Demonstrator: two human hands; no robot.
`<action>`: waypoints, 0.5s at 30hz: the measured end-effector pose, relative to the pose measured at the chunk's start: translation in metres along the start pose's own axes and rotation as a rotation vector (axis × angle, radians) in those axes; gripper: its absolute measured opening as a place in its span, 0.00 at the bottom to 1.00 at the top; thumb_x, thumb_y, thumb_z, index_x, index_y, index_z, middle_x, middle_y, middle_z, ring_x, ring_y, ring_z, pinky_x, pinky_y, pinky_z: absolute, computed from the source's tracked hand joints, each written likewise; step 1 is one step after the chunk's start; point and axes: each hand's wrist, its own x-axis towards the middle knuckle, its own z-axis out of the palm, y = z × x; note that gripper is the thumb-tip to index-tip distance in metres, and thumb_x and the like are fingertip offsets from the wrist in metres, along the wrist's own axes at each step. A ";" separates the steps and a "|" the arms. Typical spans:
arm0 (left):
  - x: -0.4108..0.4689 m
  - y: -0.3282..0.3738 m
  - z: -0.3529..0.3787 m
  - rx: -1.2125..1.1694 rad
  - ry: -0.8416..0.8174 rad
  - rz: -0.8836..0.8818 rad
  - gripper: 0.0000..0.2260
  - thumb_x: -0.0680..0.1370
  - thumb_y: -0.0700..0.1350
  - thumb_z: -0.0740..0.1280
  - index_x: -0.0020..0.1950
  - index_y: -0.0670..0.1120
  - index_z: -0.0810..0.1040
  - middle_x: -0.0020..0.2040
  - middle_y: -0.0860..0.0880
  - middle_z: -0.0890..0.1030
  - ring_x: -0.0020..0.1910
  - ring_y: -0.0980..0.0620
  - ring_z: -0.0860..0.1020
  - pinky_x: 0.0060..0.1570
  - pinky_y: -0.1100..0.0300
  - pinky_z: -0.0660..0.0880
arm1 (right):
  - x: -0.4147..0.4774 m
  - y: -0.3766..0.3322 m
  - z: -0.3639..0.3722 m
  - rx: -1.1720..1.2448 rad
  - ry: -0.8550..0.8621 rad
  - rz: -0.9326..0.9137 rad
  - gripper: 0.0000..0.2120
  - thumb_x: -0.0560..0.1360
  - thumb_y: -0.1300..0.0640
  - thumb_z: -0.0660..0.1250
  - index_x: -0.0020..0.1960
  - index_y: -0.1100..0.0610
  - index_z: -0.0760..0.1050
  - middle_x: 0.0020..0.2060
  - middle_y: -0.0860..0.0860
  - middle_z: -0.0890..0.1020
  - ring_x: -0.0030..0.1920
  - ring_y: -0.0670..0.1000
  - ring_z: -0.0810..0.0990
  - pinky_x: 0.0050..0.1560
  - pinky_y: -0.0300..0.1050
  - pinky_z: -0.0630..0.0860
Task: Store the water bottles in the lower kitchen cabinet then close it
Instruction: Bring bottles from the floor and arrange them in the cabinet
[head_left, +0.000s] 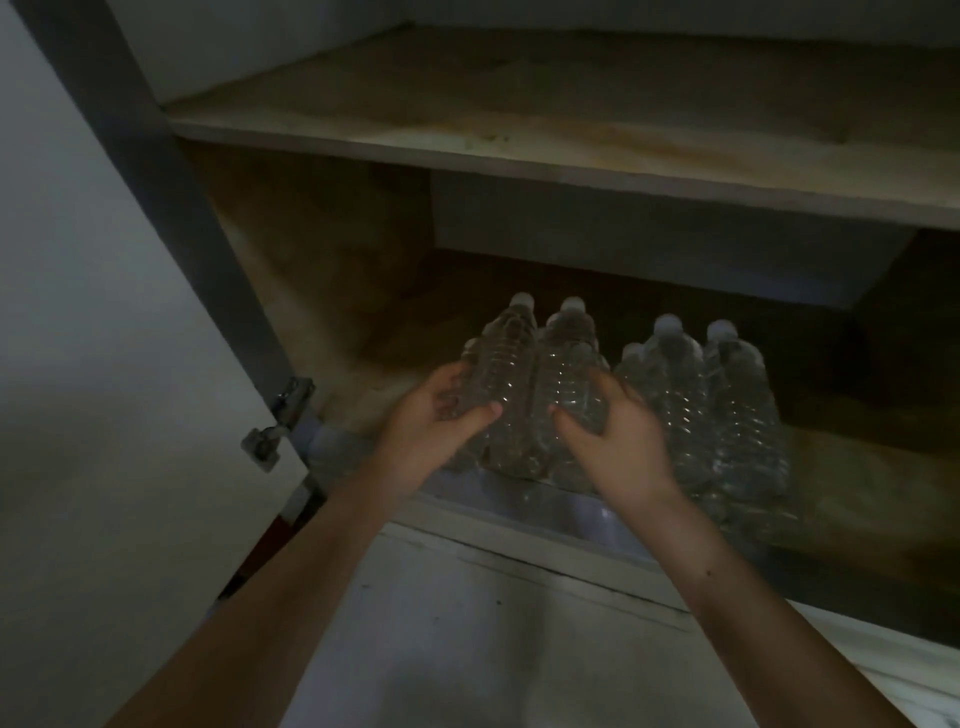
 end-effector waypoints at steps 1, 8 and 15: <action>0.004 -0.002 -0.003 0.022 -0.020 0.006 0.24 0.71 0.43 0.77 0.63 0.57 0.74 0.57 0.58 0.79 0.57 0.58 0.78 0.54 0.65 0.74 | 0.004 -0.003 0.001 0.010 -0.015 0.017 0.30 0.75 0.47 0.70 0.75 0.52 0.66 0.69 0.53 0.73 0.68 0.54 0.72 0.62 0.41 0.68; 0.002 -0.047 -0.026 0.268 -0.038 0.116 0.34 0.62 0.53 0.79 0.66 0.60 0.72 0.63 0.56 0.77 0.64 0.55 0.75 0.64 0.54 0.74 | -0.002 -0.011 0.016 -0.206 0.016 -0.185 0.33 0.74 0.42 0.69 0.75 0.50 0.64 0.75 0.51 0.64 0.75 0.52 0.61 0.72 0.47 0.62; 0.003 -0.068 -0.029 0.366 -0.023 0.151 0.31 0.70 0.41 0.78 0.71 0.48 0.72 0.65 0.51 0.77 0.63 0.54 0.75 0.59 0.65 0.72 | 0.004 -0.011 0.027 -0.208 -0.103 -0.411 0.32 0.74 0.45 0.70 0.75 0.51 0.66 0.75 0.49 0.67 0.76 0.50 0.61 0.76 0.55 0.58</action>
